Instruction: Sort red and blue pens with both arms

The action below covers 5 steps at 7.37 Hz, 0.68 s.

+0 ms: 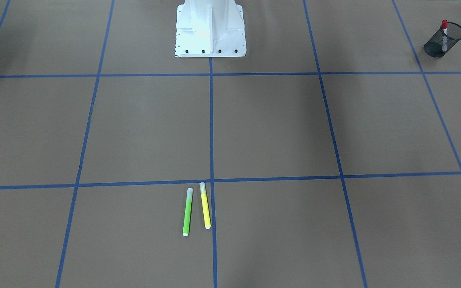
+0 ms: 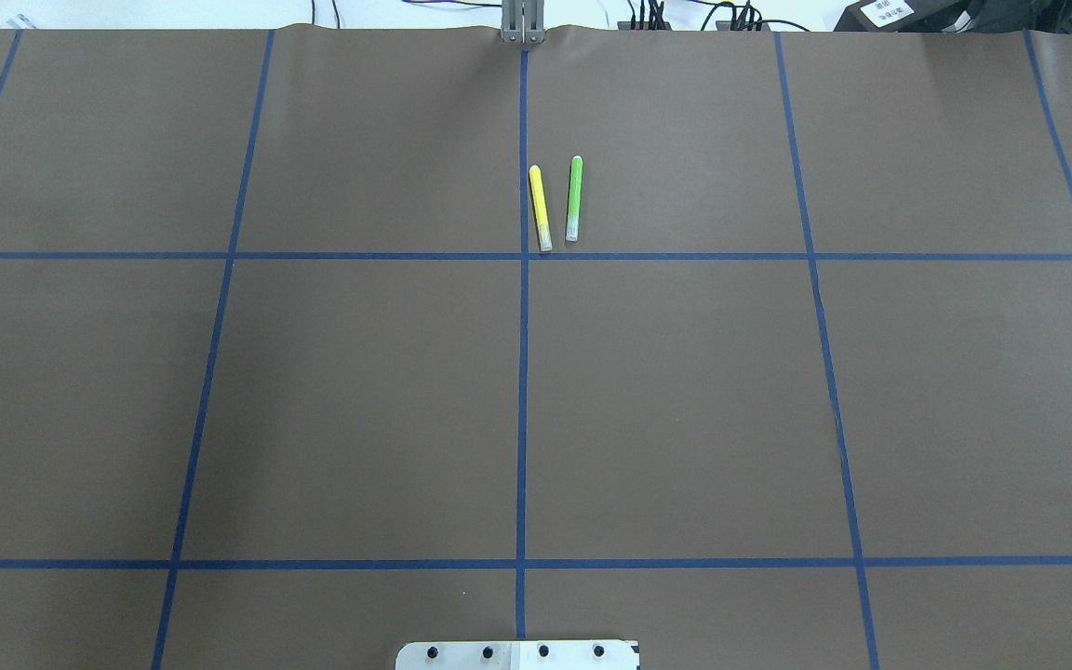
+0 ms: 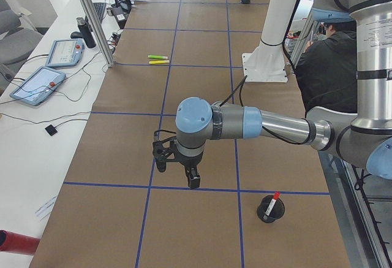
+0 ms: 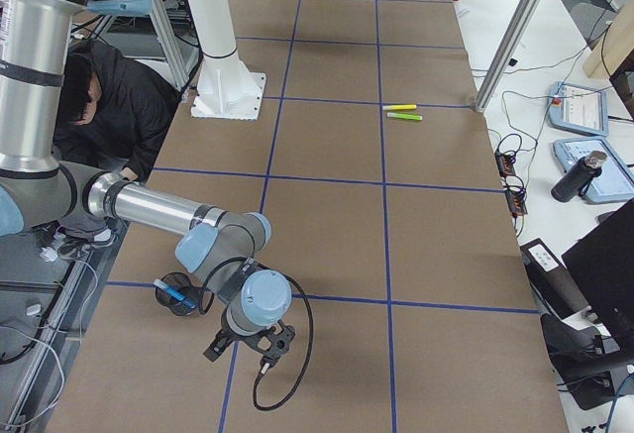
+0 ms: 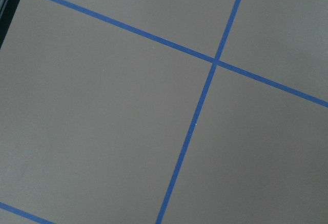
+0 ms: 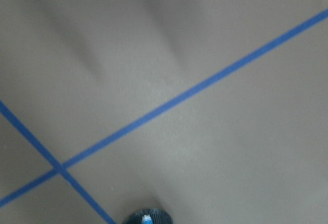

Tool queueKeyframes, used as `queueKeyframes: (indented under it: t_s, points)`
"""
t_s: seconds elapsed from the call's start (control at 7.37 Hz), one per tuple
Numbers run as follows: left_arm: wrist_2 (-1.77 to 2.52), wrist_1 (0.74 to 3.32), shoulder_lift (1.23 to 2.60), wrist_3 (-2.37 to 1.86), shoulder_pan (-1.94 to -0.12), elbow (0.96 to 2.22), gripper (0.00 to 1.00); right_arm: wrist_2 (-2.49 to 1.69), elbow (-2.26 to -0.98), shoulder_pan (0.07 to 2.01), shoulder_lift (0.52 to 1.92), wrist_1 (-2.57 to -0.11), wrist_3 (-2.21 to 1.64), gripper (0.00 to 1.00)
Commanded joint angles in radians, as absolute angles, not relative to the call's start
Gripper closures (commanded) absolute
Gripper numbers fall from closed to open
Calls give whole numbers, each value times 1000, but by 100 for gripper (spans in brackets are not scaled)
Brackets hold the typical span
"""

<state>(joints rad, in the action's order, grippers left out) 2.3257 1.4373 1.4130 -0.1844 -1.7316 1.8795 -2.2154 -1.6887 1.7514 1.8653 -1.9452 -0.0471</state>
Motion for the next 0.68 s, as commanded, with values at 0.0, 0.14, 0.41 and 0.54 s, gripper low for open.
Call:
queueKeyframes:
  t_s: [0.0, 0.14, 0.41, 0.54]
  points:
    - [2316, 1657, 1378, -189, -1729, 1812, 0, -2284, -1695, 1752, 1861, -1705, -198, 0]
    - [2316, 1707, 1362, -186, -1729, 1812, 0, -2328, -1700, 1752, 1836, -1669, -199, 0]
    - [2316, 1720, 1362, -189, -1688, 1809, 0, -2356, -1721, 1752, 1801, -1587, -189, 0]
    - [2319, 1715, 1362, -199, -1640, 1809, 0, -2353, -1714, 1747, 1799, -1480, -198, 0]
